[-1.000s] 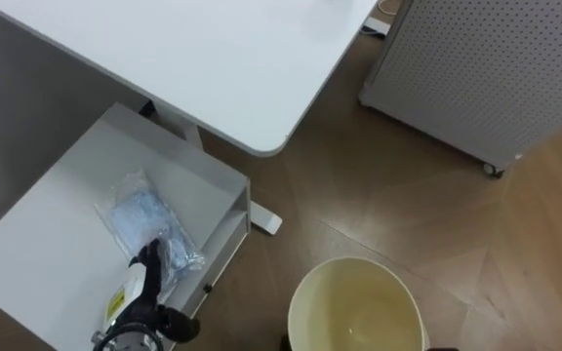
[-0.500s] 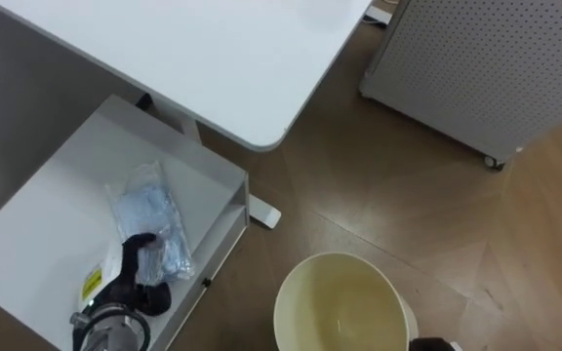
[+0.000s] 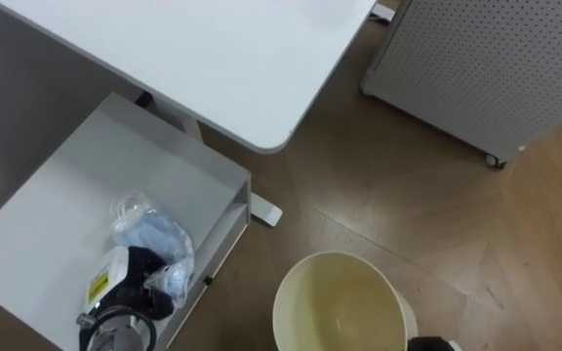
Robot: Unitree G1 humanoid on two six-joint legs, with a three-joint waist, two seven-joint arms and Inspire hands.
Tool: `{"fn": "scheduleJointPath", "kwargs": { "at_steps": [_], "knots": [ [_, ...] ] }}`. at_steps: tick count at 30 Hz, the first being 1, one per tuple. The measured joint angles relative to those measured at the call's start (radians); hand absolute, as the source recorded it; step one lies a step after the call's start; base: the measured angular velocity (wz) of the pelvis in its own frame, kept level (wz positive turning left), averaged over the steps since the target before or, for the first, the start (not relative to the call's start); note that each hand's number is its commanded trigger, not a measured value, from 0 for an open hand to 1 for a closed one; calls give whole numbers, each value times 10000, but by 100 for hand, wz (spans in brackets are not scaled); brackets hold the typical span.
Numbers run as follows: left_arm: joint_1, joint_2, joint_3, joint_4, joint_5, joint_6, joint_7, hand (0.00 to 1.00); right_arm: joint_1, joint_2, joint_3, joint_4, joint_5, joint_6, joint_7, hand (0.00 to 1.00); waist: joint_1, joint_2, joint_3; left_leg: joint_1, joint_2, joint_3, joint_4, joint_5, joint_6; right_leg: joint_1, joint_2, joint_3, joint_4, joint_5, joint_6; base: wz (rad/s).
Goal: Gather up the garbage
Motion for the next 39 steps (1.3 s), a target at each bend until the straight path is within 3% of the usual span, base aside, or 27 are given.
{"fn": "scheduleJointPath", "kwargs": {
  "at_steps": [7,10,14,17,20,24,27,31,35,36,38,39],
  "knots": [
    [150,-204,-174,-47,-7,-132,237,100,-75,36,0,45,-9,-36,3,100,18,41,28,-69,39,-1,-5,10,-1,26,21,-53,-104,82,-22,0],
    [313,-484,-190,-135,-7,-305,163,100,-67,128,5,23,-10,-278,4,100,12,35,27,-70,28,-8,-7,9,0,26,2,-69,-85,81,-20,0],
    [1171,-950,-428,-997,-8,-539,-285,100,-57,231,5,-6,-53,-495,64,100,78,3,7,24,-33,1,-101,9,10,26,1,22,-74,76,12,-2],
    [1649,-1224,-1085,-1604,-159,-681,-724,100,-51,316,6,59,-76,-698,62,100,102,-12,-3,46,-86,18,-164,38,48,20,-12,42,-95,82,53,-1],
    [1667,-1506,-1727,-1605,-374,-822,-1441,100,-30,347,137,99,-73,-718,61,100,272,-109,-63,119,-109,115,-177,52,72,41,-13,57,-88,94,80,-5],
    [2097,-1750,-2089,-1893,-385,-913,-2347,100,44,506,345,185,-137,-828,200,100,303,-220,-138,283,-113,114,-220,58,82,205,-21,118,-101,91,94,0],
    [2367,-1917,-2267,-1891,-385,-931,-2909,100,122,587,353,184,-361,-903,480,100,359,-229,-147,361,-123,129,-204,56,83,322,1,169,-100,78,113,0],
    [2444,-2006,-2363,-1892,-386,-931,-3411,100,149,624,364,167,-425,-899,792,100,531,-270,-186,347,-123,177,-147,56,94,322,7,234,-95,111,131,-1],
    [2478,-2046,-2393,-1892,-469,-931,-3780,100,155,753,447,208,-425,-871,1028,100,550,-309,-293,369,-122,238,-135,65,106,322,0,255,-81,162,109,-2],
    [2476,-2063,-2430,-1918,-571,-930,-3835,96,165,777,466,206,-426,-863,1092,100,549,-315,-311,362,-117,241,-97,63,106,322,-15,255,-75,169,107,-4],
    [2475,-2100,-2431,-2042,-568,-929,-3934,0,154,777,458,209,-426,-844,1193,100,553,-315,-311,345,-110,246,-38,52,121,322,-13,255,-69,186,114,0],
    [2478,-2099,-2444,-2111,-567,-928,-3990,0,138,782,446,209,-426,-805,1261,100,551,-315,-311,341,-107,252,17,37,137,322,-11,257,-34,186,115,0]
  ]
}}
